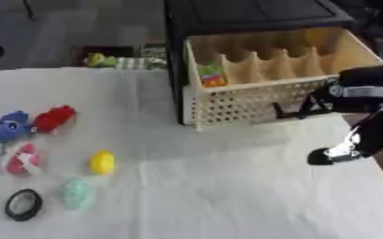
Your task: Pick up objects from table and place into drawer.
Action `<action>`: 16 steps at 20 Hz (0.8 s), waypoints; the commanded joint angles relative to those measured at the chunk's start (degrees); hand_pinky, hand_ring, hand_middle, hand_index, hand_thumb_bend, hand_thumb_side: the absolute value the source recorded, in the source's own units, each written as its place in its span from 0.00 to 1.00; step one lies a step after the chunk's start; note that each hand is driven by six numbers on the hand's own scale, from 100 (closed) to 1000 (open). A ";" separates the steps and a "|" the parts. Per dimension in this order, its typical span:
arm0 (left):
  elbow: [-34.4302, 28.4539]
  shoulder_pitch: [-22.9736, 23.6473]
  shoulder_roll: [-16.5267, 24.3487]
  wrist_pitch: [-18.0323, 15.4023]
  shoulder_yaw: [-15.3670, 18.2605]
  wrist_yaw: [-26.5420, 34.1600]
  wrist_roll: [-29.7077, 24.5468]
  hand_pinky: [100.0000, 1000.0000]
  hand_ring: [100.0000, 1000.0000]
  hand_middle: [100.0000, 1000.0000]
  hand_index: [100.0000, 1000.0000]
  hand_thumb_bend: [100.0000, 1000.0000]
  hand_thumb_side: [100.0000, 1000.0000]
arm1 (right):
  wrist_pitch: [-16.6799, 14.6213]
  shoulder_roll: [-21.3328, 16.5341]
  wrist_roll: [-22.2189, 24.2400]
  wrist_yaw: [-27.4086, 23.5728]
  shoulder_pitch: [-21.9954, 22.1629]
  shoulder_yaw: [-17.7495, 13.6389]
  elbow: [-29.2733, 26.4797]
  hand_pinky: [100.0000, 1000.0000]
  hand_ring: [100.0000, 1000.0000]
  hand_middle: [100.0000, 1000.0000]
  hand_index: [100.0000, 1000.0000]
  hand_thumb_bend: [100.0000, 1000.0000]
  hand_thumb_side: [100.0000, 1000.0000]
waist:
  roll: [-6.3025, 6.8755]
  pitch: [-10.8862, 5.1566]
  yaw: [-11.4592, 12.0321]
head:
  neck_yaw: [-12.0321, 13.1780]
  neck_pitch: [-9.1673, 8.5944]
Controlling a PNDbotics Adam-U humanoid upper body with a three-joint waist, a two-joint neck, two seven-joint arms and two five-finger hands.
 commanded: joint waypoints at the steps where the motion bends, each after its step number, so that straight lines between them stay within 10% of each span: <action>1: -0.83 -0.35 0.94 0.12 0.13 0.26 -0.03 0.29 0.57 0.57 0.75 0.00 0.88 | 0.22 -2.55 -0.24 -0.91 0.20 -1.14 -1.83 0.00 0.00 0.00 0.78 0.49 0.60 | -0.12 -1.37 -0.08 | -0.12 -0.39; 16: -0.83 -0.32 0.84 0.25 0.12 0.37 -0.03 0.29 0.57 0.57 0.75 0.00 0.88 | -1.60 -3.38 -1.22 -1.95 2.69 -1.76 -1.95 0.00 0.00 0.00 0.78 0.49 0.60 | -0.11 -1.53 -0.20 | -0.11 -0.41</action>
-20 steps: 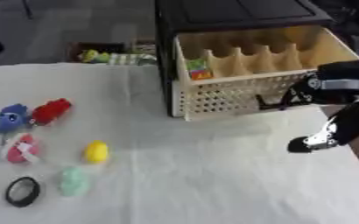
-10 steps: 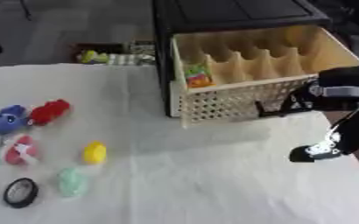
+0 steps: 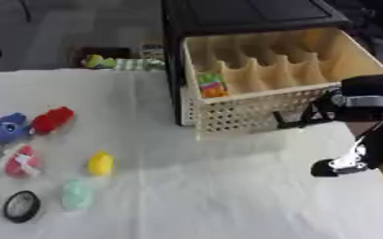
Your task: Pick up objects from table and place into drawer.
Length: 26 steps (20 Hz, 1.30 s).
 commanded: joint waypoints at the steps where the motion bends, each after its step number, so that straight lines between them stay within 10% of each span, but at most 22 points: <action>1: -0.83 -0.33 0.84 0.19 0.10 0.37 -0.03 0.29 0.57 0.57 0.75 0.00 0.88 | -0.57 -2.40 -0.01 -0.81 -0.04 -0.74 -0.94 0.00 0.00 0.00 0.78 0.49 0.60 | -0.13 -1.31 -0.02 | -0.04 -0.41; 26: -0.83 -0.33 0.92 0.38 0.11 0.45 0.01 0.29 0.57 0.57 0.75 0.00 0.88 | -2.21 -2.44 -3.37 -2.55 0.79 -2.51 -0.94 0.00 0.00 0.00 0.86 0.50 0.66 | -0.16 -1.54 -0.42 | 0.20 -0.23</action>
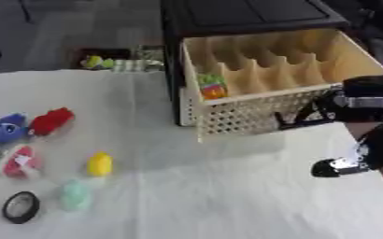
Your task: Pick up objects from table and place into drawer.
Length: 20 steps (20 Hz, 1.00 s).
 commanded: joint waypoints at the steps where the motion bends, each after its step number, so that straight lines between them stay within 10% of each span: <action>1: -0.83 -0.32 0.93 0.11 0.11 0.36 -0.01 0.29 0.57 0.57 0.75 0.00 0.88 | -0.38 -2.08 -0.74 -0.90 -0.23 -1.51 -0.74 0.00 0.00 0.00 0.86 0.50 0.66 | -0.15 -1.41 -0.15 | 0.20 -0.21; 20: -0.83 -0.16 1.00 -0.13 0.63 0.04 0.57 0.29 0.57 0.57 0.75 0.00 0.88 | -4.46 -0.90 -4.95 -6.51 2.15 -7.26 -0.74 0.00 0.00 0.00 0.79 0.47 0.72 | 0.08 -1.48 -0.90 | 2.22 0.48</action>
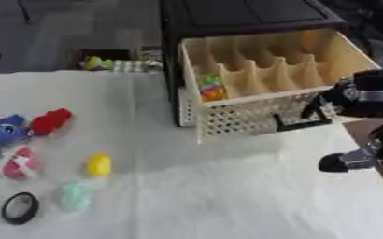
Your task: Pick up objects from table and place into drawer.
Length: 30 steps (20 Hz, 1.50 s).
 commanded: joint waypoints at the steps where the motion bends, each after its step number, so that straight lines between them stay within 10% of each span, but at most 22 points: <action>1: -0.83 -0.17 1.01 -0.13 0.67 0.04 0.48 0.29 0.57 0.57 0.75 0.00 0.88 | -1.01 -0.52 -1.68 -2.59 -0.27 -3.13 -0.62 0.00 0.00 0.00 0.78 0.46 0.72 | -0.04 -1.32 -0.21 | 1.55 0.50; 14: -0.83 -0.33 1.45 -0.96 1.40 -0.33 1.65 0.29 0.57 0.57 0.75 0.00 0.86 | -1.21 5.91 -13.99 -12.53 1.41 -11.11 -0.62 0.00 0.00 0.00 0.70 0.28 0.86 | 0.84 -1.23 -0.53 | 7.20 1.76; 30: -0.83 -2.36 7.66 -3.90 2.40 -1.57 4.32 0.28 0.57 0.58 0.75 0.00 0.80 | -7.54 14.00 -41.63 -26.62 1.96 -11.90 -0.62 0.07 0.17 0.11 0.68 0.03 0.93 | 2.38 -0.77 0.03 | 7.32 2.66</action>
